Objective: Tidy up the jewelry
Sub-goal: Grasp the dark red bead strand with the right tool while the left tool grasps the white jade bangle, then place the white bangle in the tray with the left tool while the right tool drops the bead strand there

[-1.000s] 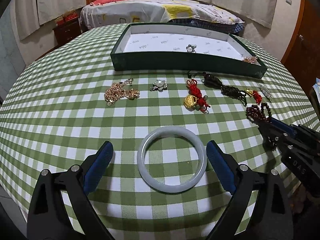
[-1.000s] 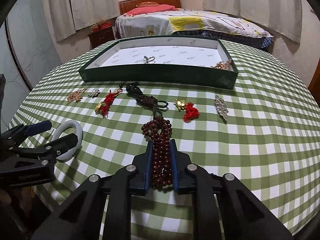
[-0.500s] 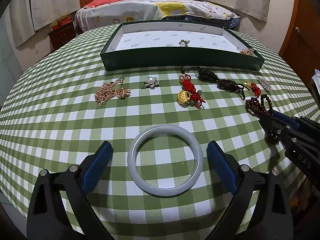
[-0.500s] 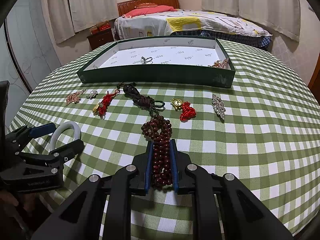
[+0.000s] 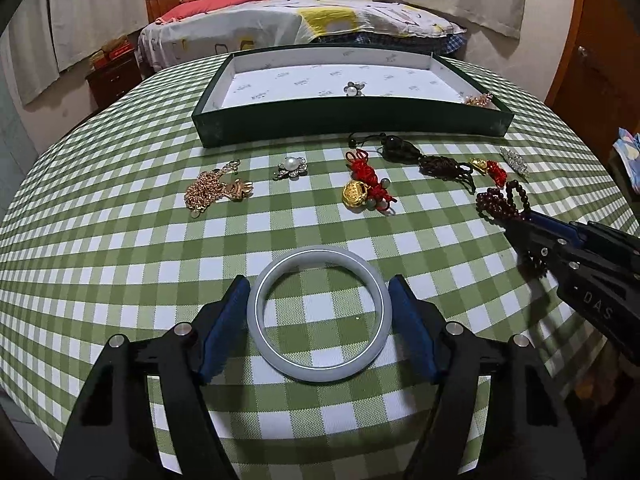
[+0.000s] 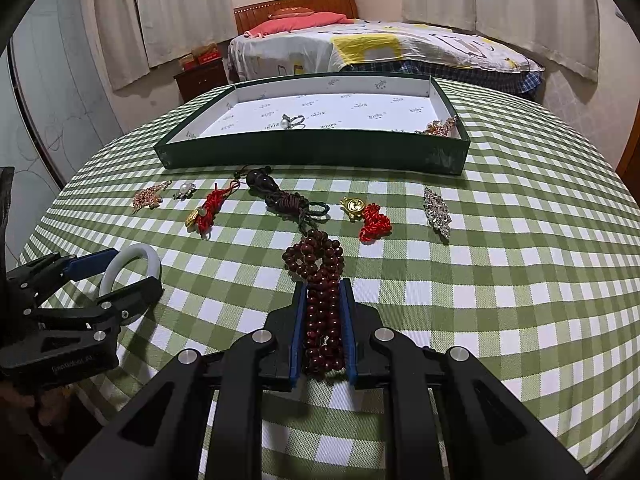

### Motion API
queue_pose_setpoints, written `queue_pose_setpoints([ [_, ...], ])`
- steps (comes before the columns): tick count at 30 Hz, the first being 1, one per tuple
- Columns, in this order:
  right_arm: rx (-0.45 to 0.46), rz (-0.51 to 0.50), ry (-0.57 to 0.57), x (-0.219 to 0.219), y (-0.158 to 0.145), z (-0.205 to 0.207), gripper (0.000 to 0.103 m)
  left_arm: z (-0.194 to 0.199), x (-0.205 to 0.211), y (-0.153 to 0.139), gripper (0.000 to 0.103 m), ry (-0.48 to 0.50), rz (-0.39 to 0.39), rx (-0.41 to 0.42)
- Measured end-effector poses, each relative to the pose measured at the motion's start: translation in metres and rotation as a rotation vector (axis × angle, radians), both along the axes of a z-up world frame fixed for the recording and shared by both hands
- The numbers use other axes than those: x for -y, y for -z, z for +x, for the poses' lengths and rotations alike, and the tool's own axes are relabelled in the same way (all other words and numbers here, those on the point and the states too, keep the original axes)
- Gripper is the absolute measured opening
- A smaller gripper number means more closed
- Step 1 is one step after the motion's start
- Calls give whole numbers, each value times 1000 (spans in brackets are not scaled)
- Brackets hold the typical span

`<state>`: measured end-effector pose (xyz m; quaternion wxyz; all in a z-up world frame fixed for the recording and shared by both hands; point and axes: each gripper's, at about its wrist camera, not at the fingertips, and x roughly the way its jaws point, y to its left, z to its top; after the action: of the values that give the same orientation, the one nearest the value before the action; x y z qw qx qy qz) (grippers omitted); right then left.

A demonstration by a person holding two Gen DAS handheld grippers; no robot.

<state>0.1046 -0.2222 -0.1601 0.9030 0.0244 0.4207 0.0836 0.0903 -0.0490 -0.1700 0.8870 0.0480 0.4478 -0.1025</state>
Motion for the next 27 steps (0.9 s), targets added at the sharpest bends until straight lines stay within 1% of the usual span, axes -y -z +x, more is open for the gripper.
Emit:
queue_pose_setpoints([
  [10,5,12,6,1,-1,-2,17,0,-4,-2,69,-15,-13,2],
  [17,17,25,6,1,-5,-2,17,-3,-7,-11,69,-18,-15,36],
  [27,73,59,7,2,-31,-3,17,6,-10,-33,69,-23,-56,90],
])
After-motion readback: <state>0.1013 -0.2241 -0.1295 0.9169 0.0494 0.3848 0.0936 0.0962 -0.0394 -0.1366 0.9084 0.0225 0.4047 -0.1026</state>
